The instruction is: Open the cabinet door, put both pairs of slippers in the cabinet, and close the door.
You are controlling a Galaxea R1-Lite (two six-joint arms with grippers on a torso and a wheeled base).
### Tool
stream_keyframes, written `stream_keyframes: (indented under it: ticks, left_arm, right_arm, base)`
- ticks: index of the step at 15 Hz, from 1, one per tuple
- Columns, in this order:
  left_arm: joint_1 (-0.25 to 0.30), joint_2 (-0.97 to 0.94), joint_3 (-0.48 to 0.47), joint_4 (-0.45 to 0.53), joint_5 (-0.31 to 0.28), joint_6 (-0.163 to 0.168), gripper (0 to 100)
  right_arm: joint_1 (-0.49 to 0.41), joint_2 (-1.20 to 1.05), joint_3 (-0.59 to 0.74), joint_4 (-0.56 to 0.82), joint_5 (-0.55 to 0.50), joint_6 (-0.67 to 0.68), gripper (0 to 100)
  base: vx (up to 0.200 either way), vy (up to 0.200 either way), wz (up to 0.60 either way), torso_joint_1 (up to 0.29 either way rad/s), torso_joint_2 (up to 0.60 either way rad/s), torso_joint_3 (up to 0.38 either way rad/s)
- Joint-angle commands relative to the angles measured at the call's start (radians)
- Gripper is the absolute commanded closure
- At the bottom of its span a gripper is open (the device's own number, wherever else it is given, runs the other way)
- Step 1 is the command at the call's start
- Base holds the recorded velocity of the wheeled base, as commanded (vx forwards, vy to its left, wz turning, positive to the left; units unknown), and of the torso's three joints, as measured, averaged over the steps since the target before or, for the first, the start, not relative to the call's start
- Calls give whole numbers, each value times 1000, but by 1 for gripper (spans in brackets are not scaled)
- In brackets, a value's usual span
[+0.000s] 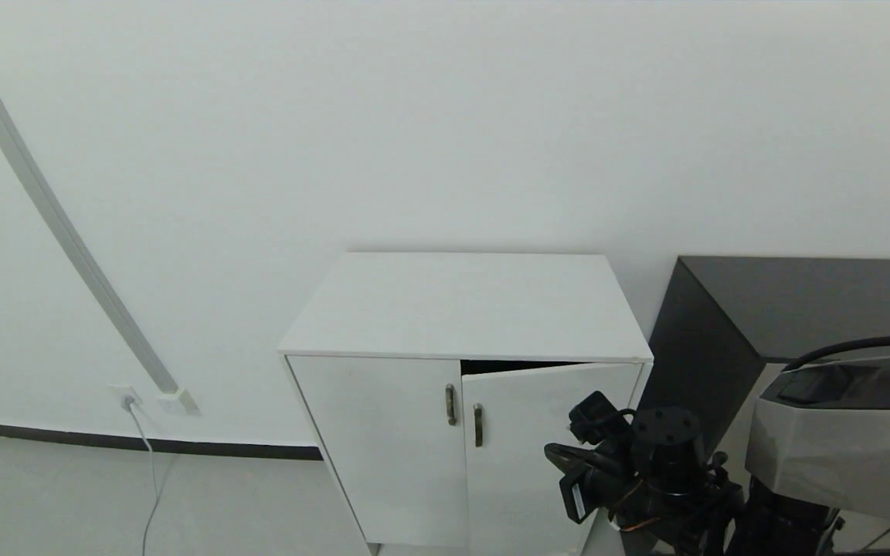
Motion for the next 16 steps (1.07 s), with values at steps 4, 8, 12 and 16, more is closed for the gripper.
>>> stream_keyframes:
  ticks: [4, 8, 12, 16]
  left_arm:
    - [0, 0, 0, 0, -1, 1, 100]
    - [0, 0, 0, 0, -6, 2, 100]
    - [0, 0, 0, 0, -6, 2, 100]
    - [0, 0, 0, 0, -6, 1, 100]
  right_arm:
    - [10, 30, -13, -3, 0, 1, 100]
    - [13, 76, -66, -8, 0, 7, 100]
    - [8, 124, -160, -2, -27, 9, 100]
    - [-3, 162, -244, 15, -29, 7, 100]
  base:
    - [0, 0, 0, 0, 0, 0]
    - [0, 0, 0, 0, 0, 0]
    - [0, 0, 0, 0, 0, 0]
    - [0, 0, 0, 0, 0, 0]
